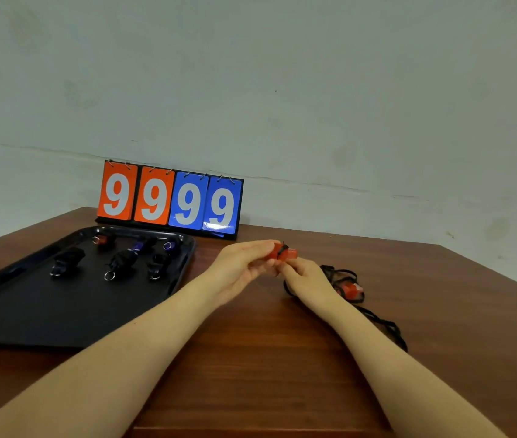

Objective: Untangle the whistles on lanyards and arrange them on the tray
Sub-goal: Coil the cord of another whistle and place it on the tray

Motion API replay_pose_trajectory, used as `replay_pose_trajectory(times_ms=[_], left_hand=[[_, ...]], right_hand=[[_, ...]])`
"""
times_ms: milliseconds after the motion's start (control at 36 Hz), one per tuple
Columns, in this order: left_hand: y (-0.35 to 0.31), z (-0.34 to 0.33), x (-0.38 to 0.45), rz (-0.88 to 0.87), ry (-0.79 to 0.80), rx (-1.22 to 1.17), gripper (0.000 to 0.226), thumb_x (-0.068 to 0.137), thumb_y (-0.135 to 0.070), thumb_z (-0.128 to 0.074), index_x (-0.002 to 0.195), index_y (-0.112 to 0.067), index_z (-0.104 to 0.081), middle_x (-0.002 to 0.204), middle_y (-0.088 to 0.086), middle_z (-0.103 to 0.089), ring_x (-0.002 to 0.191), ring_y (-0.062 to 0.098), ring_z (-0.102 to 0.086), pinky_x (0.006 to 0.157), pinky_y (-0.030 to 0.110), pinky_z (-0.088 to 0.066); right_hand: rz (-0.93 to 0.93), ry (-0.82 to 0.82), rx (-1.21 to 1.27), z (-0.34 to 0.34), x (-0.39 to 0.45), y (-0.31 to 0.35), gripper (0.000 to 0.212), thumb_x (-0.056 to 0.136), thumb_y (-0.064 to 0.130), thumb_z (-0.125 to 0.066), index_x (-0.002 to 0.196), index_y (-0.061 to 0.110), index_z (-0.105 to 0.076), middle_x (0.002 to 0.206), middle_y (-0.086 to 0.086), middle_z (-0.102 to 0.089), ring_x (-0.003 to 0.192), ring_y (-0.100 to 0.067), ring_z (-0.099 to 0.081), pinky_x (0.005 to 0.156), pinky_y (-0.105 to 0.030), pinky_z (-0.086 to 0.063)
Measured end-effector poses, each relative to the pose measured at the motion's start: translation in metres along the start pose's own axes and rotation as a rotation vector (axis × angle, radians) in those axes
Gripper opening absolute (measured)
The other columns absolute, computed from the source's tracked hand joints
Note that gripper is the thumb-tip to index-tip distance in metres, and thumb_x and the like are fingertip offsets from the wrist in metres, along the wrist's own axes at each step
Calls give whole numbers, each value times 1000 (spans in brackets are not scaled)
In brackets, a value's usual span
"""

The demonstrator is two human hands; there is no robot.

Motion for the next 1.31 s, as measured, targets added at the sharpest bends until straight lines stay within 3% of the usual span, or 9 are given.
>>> replay_pose_trajectory(times_ms=[83,167,278,472,667,889,944,1111,1306], left_hand=[[2,-3,0,43,23,-16,15,90,-4,-60,99,2,-70,87,13,-73,73,13,-68,66,20,-56],[4,-7,1,62,39,10,16,90,-5,-61,100,2,-70,88,13,-72,72,13,-67,66,20,-56],[5,-7,4,69,64,27,23,90,-7,-62,109,5,-68,93,13,-72,74,13,-67,68,20,-55],[10,-11,4,55,104,76,22,92,-9,-60,108,5,-68,91,14,-70,72,12,-63,65,18,-54],[6,-6,3,-83,-10,-20,17,92,-6,-58,106,-1,-67,95,12,-73,75,12,-66,74,21,-56],[-8,23,6,-232,-368,298,14,91,-13,-62,104,-13,-69,99,4,-71,90,14,-68,86,27,-55],[-11,25,7,-279,-384,429,10,91,-14,-63,98,-18,-69,99,2,-70,89,11,-67,82,23,-55],[-14,15,9,-391,-281,1008,16,91,-20,-63,106,-23,-70,95,-13,-63,87,0,-57,72,8,-43],[-9,-4,2,-299,-68,858,18,91,-17,-64,107,-21,-70,101,-3,-71,79,0,-68,69,12,-51]], right_hand=[[-12,-30,34,2,-2,1,31,101,22,-44,73,26,-57,41,17,-46,41,1,-41,48,-10,-34],[1,-114,77,6,-1,0,27,99,16,-44,83,17,-66,64,11,-62,57,2,-53,57,-11,-40],[15,-150,80,10,3,-6,24,98,16,-45,87,16,-66,83,-2,-67,80,-17,-60,75,-32,-48],[23,-309,139,18,4,-9,30,101,22,-43,77,25,-63,73,7,-63,66,0,-55,61,-16,-42],[-10,-76,21,6,1,-4,30,101,24,-44,78,22,-63,49,16,-52,48,0,-43,53,-17,-33],[120,61,-208,-11,-9,26,25,100,29,-46,96,25,-70,81,11,-66,71,0,-57,72,-19,-44],[176,53,-218,-12,-12,33,25,100,28,-46,95,24,-70,77,12,-65,69,-1,-57,65,-15,-42],[132,-136,43,7,-10,31,27,99,20,-44,77,20,-60,60,16,-55,54,1,-47,54,-13,-34],[-41,-234,282,26,-8,13,31,101,26,-44,74,17,-59,64,-7,-54,58,-14,-49,58,-29,-41]])
Point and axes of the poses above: each hand's wrist, its own x-axis towards the middle knuckle, its own z-axis out of the back of the hand, y = z × x, the point moved 4 cm from there along x, towards the middle knuckle
